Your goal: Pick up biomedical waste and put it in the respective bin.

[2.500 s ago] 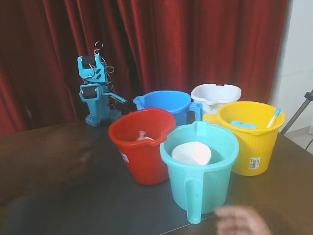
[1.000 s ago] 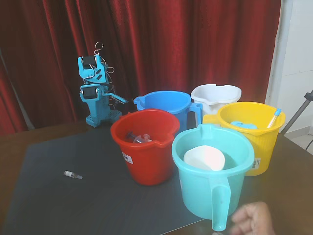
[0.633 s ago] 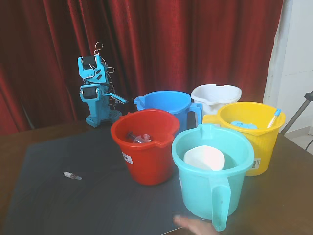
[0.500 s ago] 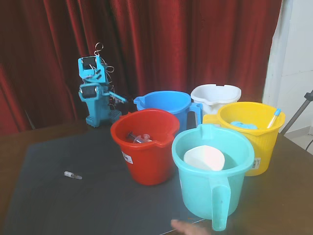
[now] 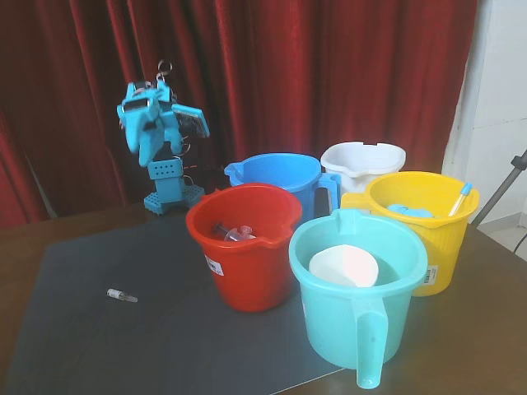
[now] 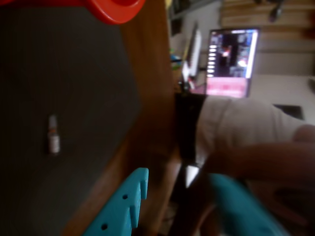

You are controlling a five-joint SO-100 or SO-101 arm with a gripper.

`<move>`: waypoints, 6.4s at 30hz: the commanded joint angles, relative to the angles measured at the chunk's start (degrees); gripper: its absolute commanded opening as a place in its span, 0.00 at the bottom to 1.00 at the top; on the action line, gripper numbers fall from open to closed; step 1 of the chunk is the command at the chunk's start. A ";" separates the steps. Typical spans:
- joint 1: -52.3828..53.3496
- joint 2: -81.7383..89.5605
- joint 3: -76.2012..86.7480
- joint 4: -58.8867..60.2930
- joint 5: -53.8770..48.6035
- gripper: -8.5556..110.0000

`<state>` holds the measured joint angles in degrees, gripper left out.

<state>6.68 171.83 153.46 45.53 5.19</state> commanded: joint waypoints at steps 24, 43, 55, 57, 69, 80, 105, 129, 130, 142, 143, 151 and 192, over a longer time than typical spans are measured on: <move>15.03 -62.23 -44.74 25.22 -13.89 0.28; 14.50 -79.54 -48.60 15.21 -13.18 0.21; 11.51 -85.08 -53.70 13.36 -13.18 0.21; 11.43 -86.31 -54.14 13.18 -13.18 0.21; 15.47 -90.70 -55.37 11.51 -14.94 0.21; 17.40 -90.62 -55.28 18.11 -17.75 0.22; 11.87 -91.76 -54.32 10.46 -11.69 0.22; 18.11 -97.65 -50.54 5.89 -16.00 0.21; 18.81 -97.65 -50.54 5.89 -16.52 0.21; 20.39 -97.65 -50.45 5.80 -16.52 0.21; 20.21 -97.65 -50.36 5.89 -16.17 0.19; 18.46 -97.65 -50.27 6.33 -15.91 0.19; 3.25 -87.98 -77.43 32.34 9.40 0.07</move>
<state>11.51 77.61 83.58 69.43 11.51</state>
